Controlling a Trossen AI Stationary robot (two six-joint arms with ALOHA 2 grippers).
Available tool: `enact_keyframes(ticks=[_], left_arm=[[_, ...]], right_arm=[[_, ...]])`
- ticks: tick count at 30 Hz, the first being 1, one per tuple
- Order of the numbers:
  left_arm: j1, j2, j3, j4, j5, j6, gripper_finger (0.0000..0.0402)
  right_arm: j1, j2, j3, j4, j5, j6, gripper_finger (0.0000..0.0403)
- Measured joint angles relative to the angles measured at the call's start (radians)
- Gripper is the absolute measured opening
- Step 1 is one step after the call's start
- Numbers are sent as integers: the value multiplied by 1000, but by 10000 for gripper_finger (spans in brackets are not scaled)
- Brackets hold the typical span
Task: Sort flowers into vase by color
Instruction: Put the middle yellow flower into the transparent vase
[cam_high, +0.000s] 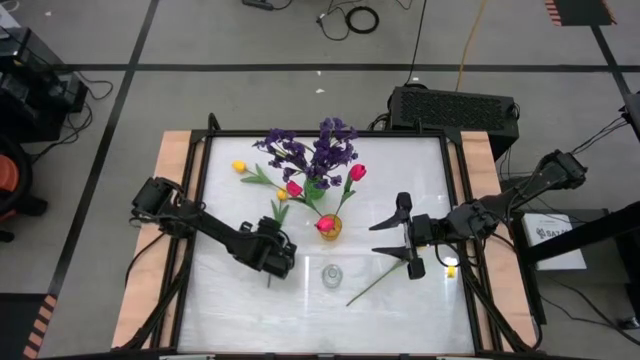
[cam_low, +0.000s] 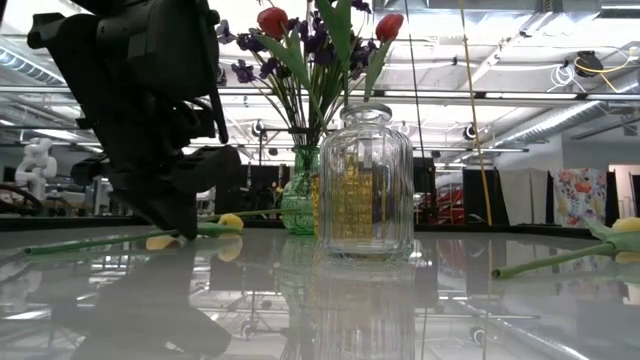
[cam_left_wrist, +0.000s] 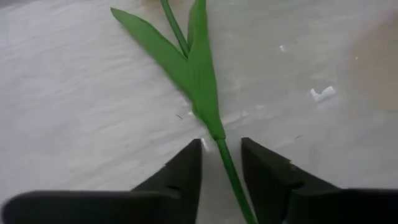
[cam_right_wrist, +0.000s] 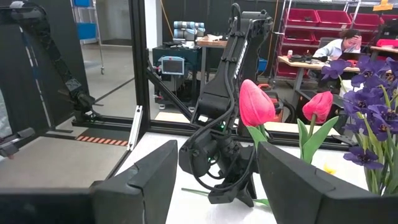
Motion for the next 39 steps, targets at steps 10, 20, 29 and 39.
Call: enact_keyframes(ticks=[10,20,29,39], left_arm=[[-2,-21,0,-62,33,29,9],[-101,-125,60,-246,161,21,11],[-359,-292,127,-323,278,55,11],[-632,-422,243,-86,-46,416,11]], right_arm=[[0,0,0,0,0,-7,212],[0,0,0,-2,0,0,212],[0,0,0,-3,-1,19,212],[0,22,-1,17,-1,33,212]])
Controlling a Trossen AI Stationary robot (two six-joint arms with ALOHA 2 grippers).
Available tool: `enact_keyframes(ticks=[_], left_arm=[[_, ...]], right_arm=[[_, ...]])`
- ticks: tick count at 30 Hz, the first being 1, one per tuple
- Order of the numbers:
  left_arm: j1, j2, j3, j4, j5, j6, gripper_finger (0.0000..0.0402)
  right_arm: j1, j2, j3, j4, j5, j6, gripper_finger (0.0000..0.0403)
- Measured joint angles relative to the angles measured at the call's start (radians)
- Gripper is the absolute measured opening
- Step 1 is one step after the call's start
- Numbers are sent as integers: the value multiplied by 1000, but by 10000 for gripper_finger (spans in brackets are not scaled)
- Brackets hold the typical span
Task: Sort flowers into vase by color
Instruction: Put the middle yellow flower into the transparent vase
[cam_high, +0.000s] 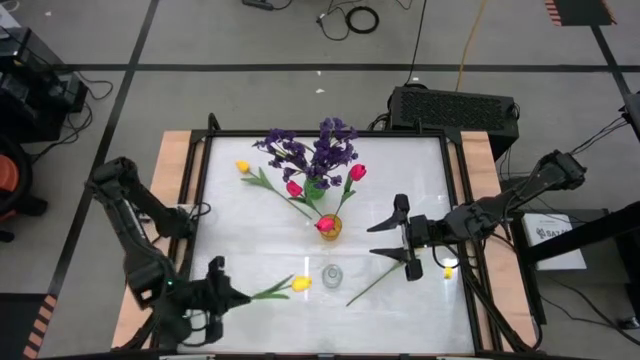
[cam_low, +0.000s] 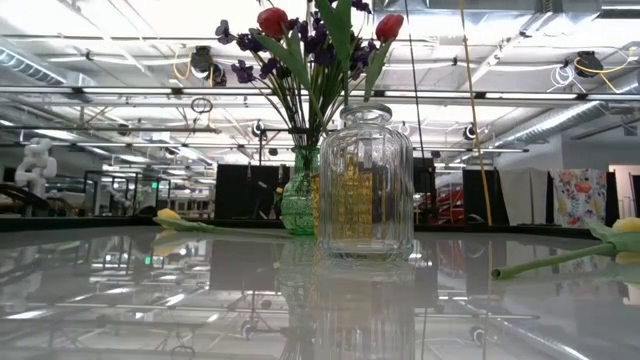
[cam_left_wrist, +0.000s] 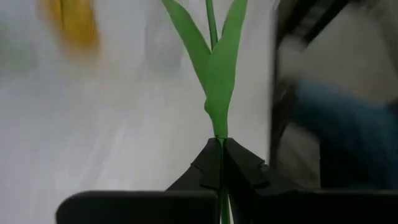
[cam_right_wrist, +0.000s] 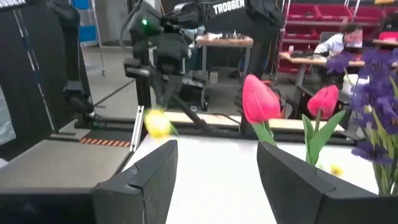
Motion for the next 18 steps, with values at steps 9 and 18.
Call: enact_keyframes(ticks=[9,18], left_arm=[[63,-11,80,456,-307,727,11],[300,8,81,901,-79,1125,11]], right_arm=[[0,76,0,222,-4,-55,212],[22,197,133,244,-4,-85,212]])
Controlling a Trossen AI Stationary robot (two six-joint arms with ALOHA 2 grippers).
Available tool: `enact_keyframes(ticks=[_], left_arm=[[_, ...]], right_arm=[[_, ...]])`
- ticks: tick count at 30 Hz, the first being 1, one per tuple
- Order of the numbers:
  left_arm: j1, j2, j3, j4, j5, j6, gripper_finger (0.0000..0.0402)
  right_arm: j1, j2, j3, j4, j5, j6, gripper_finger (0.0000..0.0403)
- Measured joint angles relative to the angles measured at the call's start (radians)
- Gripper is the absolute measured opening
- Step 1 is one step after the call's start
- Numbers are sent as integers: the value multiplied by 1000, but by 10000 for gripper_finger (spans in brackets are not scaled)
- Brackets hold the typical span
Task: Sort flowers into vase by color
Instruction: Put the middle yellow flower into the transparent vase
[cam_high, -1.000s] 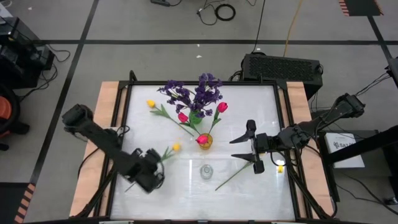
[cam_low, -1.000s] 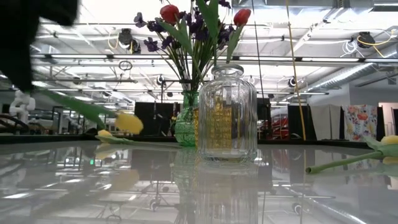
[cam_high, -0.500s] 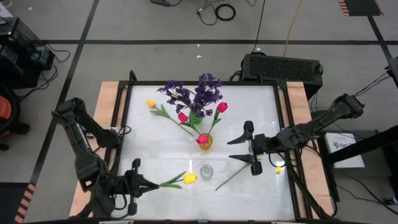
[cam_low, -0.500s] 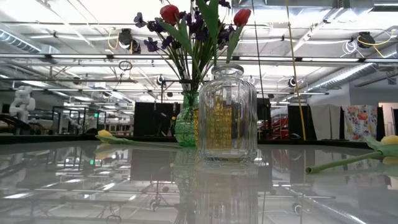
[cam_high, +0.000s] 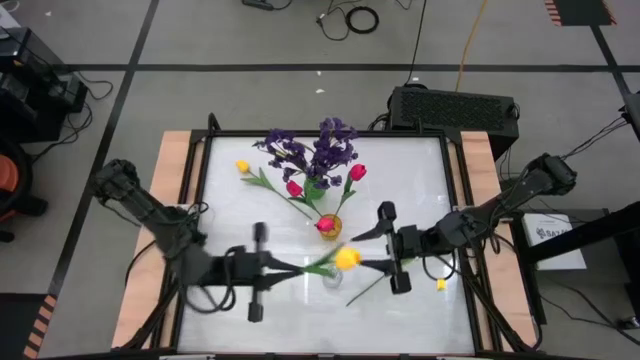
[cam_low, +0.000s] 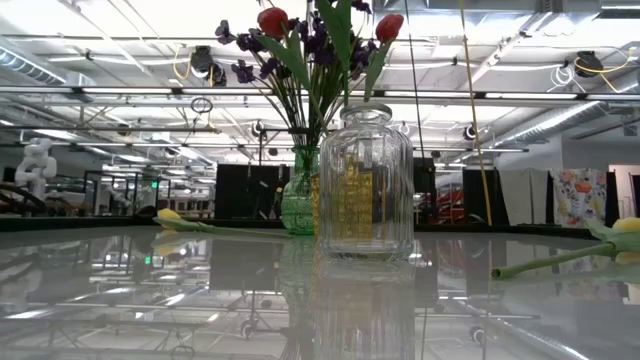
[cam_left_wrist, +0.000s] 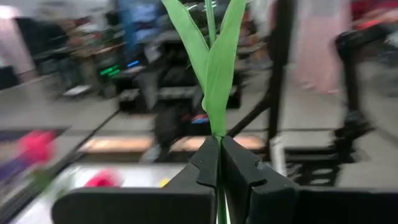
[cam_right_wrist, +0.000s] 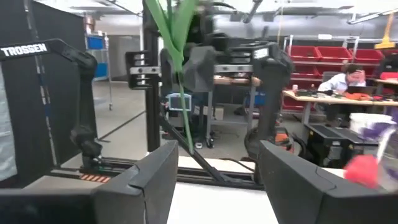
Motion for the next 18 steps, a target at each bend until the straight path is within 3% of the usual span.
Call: enact_keyframes(ticks=[3,6,18], left_arm=[[77,33,0,140,206,38,11],[125,79,0,246,301,94,11],[175,202,-1,373,332,148,11]], right_arm=[[14,53,55,-2,-1,-7,212],[25,103,109,1,0,-41,212],[50,197,192,92,1,-127,212]])
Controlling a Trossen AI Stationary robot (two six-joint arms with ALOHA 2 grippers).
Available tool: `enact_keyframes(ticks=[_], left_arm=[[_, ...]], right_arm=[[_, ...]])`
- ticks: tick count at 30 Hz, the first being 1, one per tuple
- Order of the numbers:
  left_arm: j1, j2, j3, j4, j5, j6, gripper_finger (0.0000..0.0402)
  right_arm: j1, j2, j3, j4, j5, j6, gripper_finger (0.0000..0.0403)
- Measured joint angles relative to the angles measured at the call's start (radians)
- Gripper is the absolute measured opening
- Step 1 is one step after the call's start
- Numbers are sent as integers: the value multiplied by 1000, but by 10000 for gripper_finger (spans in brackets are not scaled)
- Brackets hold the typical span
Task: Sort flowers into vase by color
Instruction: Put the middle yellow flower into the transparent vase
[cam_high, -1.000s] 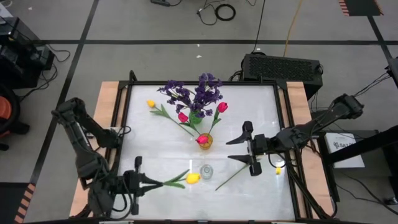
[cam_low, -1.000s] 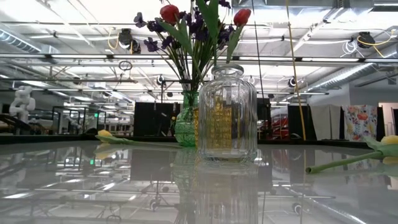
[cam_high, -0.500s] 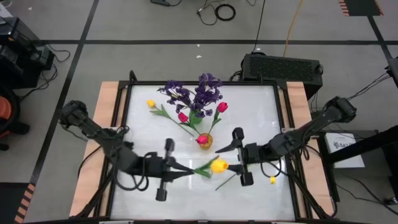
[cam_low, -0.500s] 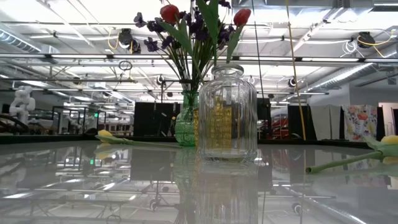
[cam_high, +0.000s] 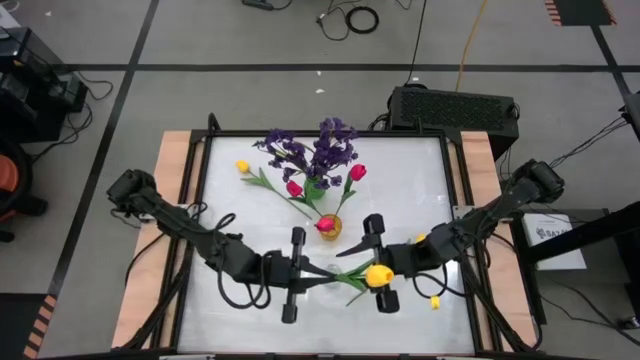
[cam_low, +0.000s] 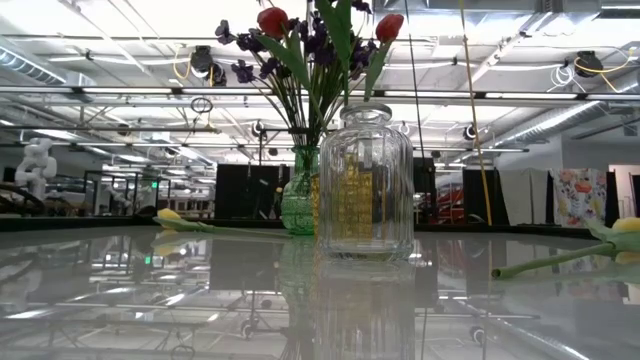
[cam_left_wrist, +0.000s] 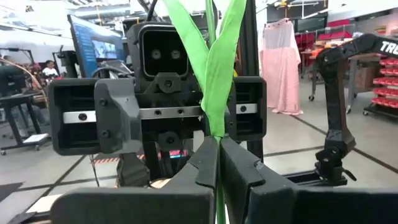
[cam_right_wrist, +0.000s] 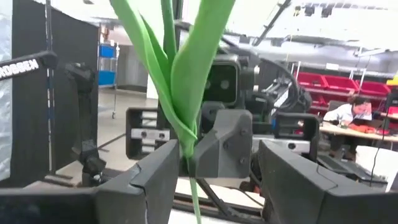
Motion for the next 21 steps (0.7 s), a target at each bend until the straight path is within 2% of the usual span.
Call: enact_keyframes(ticks=[6,10,15,21], left_arm=[[0,0,0,-1,0,0,11],[7,0,0,-1,0,-15,11],[19,3,0,3,0,-19,11],[29,27,0,49,-1,-19,11]], right_arm=[[7,0,1,21,-4,-17,211],[6,-1,1,29,-29,-8,192],[6,0,1,33,-31,-4,138],[6,0,1,23,-31,7,50]])
